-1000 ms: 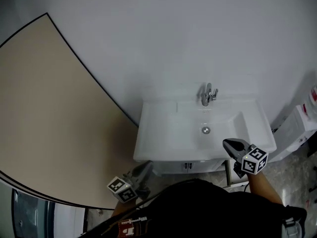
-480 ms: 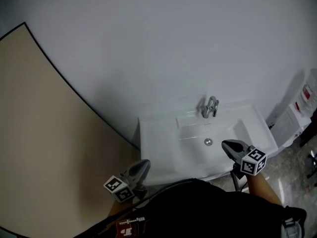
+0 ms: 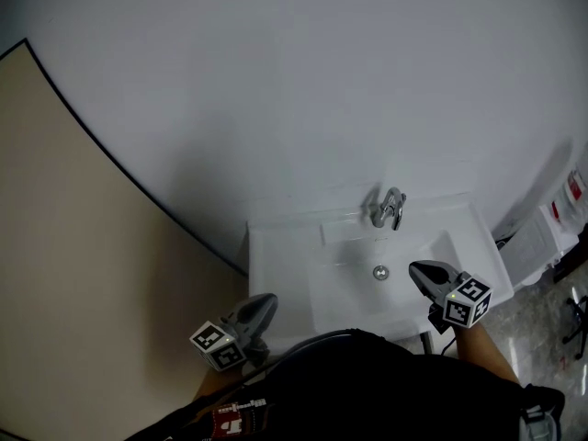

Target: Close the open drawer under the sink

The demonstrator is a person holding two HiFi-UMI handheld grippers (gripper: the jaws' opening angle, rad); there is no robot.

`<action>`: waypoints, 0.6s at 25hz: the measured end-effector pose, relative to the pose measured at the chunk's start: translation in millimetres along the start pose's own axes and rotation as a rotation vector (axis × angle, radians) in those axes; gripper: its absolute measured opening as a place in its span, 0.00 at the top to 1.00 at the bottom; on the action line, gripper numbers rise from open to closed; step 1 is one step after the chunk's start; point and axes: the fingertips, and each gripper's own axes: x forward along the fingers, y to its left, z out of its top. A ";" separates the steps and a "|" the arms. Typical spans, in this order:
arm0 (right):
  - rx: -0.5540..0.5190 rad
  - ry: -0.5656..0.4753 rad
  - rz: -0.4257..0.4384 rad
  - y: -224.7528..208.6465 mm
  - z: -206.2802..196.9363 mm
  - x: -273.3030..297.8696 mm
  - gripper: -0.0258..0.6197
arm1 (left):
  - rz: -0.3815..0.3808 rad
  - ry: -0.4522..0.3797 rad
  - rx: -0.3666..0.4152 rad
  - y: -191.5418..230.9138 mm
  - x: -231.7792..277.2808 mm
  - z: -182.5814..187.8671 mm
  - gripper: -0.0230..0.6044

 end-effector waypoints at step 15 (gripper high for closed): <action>-0.037 0.032 0.240 -80.1 10.1 45.9 0.96 | 0.204 -0.031 0.023 -9.3 64.2 -18.3 0.96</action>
